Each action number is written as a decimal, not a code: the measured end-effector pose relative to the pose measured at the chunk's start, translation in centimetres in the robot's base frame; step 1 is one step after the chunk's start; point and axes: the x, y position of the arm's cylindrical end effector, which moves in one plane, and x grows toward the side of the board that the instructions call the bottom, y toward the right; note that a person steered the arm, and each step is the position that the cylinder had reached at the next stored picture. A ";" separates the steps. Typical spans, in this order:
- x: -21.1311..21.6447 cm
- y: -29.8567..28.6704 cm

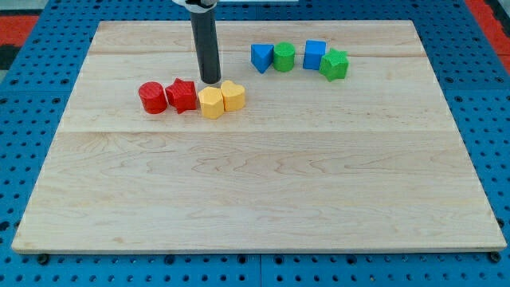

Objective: Nudge the yellow heart down

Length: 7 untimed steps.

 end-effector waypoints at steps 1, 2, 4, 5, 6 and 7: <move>0.5 0.8; 1.2 1.0; 1.4 1.0; 1.3 1.0; 1.3 1.0; 1.3 1.1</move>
